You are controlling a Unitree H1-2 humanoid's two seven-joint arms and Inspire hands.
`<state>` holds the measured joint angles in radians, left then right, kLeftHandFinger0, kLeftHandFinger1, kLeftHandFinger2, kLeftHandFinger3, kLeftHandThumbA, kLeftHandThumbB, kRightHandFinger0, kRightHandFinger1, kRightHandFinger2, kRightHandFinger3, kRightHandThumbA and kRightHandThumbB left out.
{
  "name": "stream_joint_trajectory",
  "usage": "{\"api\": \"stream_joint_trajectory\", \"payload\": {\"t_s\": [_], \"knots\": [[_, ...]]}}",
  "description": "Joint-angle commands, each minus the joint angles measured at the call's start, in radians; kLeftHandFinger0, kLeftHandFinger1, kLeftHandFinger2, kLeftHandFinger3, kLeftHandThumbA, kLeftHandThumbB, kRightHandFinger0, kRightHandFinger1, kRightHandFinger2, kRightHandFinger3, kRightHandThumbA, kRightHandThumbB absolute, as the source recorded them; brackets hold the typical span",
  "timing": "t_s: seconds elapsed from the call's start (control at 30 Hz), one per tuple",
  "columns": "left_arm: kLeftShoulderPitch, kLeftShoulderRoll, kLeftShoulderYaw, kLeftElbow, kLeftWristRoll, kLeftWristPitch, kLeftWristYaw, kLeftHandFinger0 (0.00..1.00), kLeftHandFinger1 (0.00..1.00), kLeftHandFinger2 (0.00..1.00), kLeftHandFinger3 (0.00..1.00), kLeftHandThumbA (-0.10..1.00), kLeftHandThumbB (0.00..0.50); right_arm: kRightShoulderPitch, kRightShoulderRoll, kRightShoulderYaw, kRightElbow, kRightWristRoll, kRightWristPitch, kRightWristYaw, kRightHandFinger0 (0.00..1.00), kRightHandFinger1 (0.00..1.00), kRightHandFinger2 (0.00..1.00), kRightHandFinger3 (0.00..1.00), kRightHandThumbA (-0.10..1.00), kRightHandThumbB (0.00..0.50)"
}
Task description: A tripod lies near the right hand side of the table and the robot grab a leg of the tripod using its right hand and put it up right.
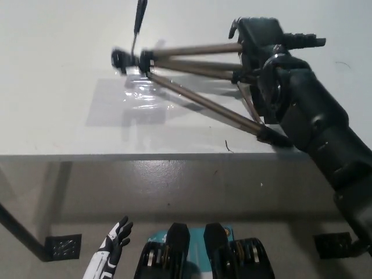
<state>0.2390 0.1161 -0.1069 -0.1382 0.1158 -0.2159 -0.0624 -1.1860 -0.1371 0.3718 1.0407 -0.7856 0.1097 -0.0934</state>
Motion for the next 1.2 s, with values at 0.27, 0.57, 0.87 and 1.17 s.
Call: {"api": "stream_joint_trajectory", "payload": {"t_s": [0.27,0.57,0.87,1.17], "knots": [[0.007,0.019,-0.018,0.004,0.018,-0.061,-0.016,1.00,1.00,1.00,1.00,1.00,0.500,-0.309,0.054,-0.384,-0.160,0.279,-0.177,-0.351,0.00,0.00,0.44,0.47,-0.09,0.029],[0.016,0.014,-0.023,-0.003,0.020,-0.056,-0.013,1.00,1.00,1.00,1.00,1.00,0.500,-0.275,0.102,-0.542,-0.168,0.368,-0.184,-0.432,0.00,0.00,0.41,0.42,-0.05,0.018],[0.026,0.003,-0.023,-0.008,0.027,-0.055,-0.004,1.00,1.00,1.00,1.00,1.00,0.500,-0.194,0.133,-0.630,-0.068,0.431,-0.300,-0.536,0.00,0.00,0.24,0.37,-0.06,0.028],[0.037,-0.002,-0.028,-0.017,0.030,-0.048,-0.004,1.00,1.00,1.00,1.00,1.00,0.500,-0.097,0.190,-0.678,0.098,0.510,-0.415,-0.590,0.00,0.00,0.19,0.32,-0.09,0.058]]}}
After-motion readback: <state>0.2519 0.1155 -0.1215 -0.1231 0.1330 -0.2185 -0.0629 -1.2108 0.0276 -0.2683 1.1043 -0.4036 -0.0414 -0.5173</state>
